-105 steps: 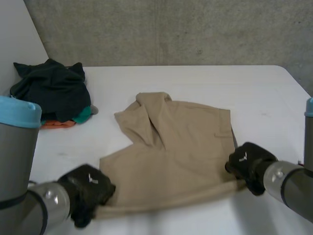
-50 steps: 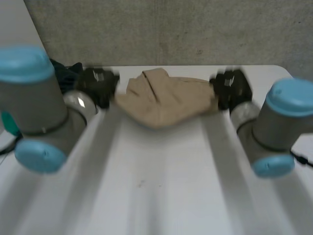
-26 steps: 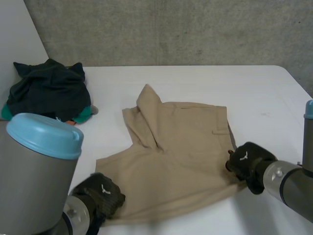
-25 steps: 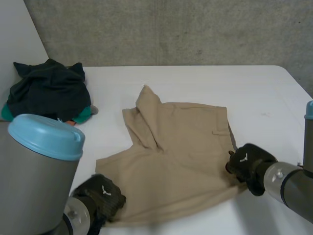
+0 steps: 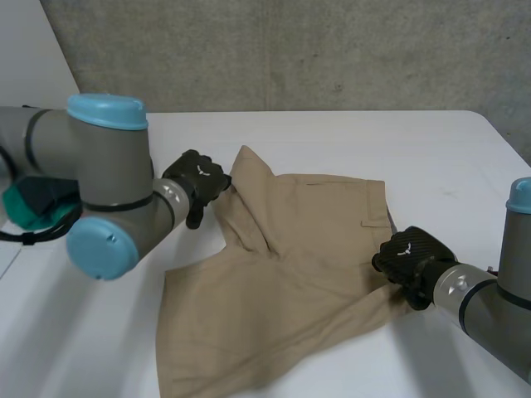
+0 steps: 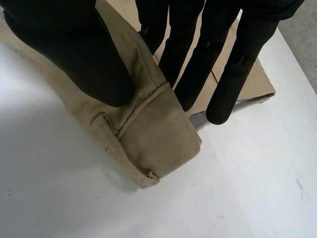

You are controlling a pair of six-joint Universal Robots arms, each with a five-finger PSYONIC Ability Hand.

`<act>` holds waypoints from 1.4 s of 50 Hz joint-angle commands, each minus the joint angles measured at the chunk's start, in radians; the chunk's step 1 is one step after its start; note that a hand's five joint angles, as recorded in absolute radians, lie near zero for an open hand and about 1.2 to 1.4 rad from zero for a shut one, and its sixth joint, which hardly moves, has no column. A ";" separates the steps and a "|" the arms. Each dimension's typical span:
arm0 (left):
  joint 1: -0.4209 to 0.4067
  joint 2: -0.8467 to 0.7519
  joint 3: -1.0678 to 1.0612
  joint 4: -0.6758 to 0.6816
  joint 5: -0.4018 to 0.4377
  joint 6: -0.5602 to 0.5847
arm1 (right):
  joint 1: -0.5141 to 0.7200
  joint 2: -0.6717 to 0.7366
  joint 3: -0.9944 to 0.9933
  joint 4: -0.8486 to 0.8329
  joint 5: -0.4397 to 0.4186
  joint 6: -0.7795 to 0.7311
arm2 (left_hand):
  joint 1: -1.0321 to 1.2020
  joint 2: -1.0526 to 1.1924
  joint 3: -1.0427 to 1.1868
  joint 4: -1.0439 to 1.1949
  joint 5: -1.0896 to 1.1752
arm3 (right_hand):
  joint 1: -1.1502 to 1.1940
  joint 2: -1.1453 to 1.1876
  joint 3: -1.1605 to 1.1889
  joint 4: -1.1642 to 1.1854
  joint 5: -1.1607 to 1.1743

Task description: Fold the laundry.

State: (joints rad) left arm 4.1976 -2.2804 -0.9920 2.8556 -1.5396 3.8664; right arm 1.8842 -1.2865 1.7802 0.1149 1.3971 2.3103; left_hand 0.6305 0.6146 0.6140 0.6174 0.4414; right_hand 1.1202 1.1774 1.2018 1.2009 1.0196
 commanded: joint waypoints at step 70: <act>0.058 -0.378 0.463 -0.073 0.183 0.002 | 0.003 0.033 0.022 -0.054 0.003 0.021 | -0.015 0.001 0.001 -0.002 -0.001 | 0.276 0.219 0.194 0.195 0.202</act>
State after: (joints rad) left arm 4.2556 -2.6069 -0.5938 2.8016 -1.3649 3.8382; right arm 1.8859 -1.2644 1.8076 0.0625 1.3991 2.3323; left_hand 0.4860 0.4917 0.4928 0.4997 0.3270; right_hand 1.1198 1.1774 1.2018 1.2009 1.0198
